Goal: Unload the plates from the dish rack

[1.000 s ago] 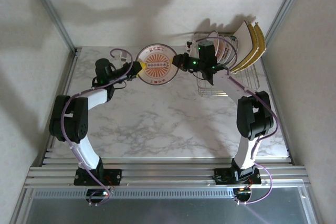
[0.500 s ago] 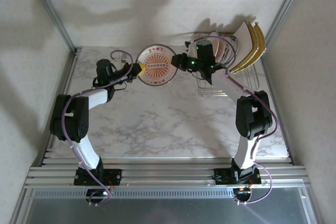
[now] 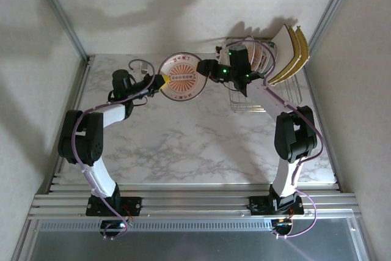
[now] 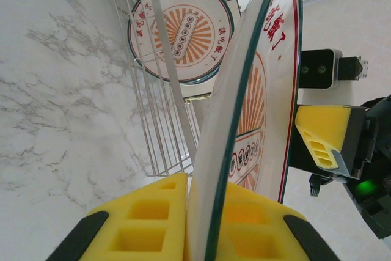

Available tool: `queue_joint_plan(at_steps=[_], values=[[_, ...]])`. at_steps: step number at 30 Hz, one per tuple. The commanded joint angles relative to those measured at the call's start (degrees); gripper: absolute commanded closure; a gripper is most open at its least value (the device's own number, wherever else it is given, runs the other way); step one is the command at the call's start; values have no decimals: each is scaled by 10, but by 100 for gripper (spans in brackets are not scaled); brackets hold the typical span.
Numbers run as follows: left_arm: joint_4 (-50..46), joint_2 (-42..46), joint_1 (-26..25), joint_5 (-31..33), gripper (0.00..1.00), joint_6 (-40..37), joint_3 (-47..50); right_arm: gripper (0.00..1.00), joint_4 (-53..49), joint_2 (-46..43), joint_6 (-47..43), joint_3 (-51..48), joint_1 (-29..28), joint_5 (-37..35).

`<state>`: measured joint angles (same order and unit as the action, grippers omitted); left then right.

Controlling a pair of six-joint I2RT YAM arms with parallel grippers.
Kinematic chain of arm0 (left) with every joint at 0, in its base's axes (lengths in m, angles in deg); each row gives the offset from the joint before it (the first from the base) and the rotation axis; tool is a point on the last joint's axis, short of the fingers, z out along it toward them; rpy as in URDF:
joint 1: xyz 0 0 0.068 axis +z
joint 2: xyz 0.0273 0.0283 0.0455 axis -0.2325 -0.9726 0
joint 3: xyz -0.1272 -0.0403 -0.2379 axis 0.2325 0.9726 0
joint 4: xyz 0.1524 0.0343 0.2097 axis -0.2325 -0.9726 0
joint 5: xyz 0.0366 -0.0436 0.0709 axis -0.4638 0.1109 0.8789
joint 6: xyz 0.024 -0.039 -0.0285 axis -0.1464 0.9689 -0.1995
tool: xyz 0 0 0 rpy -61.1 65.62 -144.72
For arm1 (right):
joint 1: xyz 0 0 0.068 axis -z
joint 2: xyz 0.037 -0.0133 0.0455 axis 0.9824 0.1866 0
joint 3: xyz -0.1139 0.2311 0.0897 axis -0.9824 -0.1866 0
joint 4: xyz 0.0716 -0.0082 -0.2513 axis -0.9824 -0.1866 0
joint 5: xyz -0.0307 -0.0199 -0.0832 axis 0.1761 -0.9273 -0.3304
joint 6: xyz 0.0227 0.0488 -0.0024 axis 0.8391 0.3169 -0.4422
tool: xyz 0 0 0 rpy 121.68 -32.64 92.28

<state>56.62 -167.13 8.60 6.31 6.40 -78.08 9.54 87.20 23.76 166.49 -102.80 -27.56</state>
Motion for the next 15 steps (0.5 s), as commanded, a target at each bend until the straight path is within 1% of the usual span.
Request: queue_joint_plan(at_steps=[1,4,6,7,8,9,15], values=[[47,23,-3,-17,100,5,1,41,-10,2,-4,20,0,-6],[50,24,-3,-17,100,6,2,31,-19,3,-6,20,-1,-10],[56,24,-3,-17,100,7,4,22,-24,3,-7,19,0,-14],[57,23,-2,-17,100,8,5,15,-26,4,-8,19,0,-15],[61,22,-1,-17,100,11,6,5,-30,4,-8,19,0,-18],[65,22,0,-17,100,13,8,1,-31,3,-10,18,-1,-20],[69,24,0,-16,100,16,9,1,-74,3,-27,26,0,-44]])
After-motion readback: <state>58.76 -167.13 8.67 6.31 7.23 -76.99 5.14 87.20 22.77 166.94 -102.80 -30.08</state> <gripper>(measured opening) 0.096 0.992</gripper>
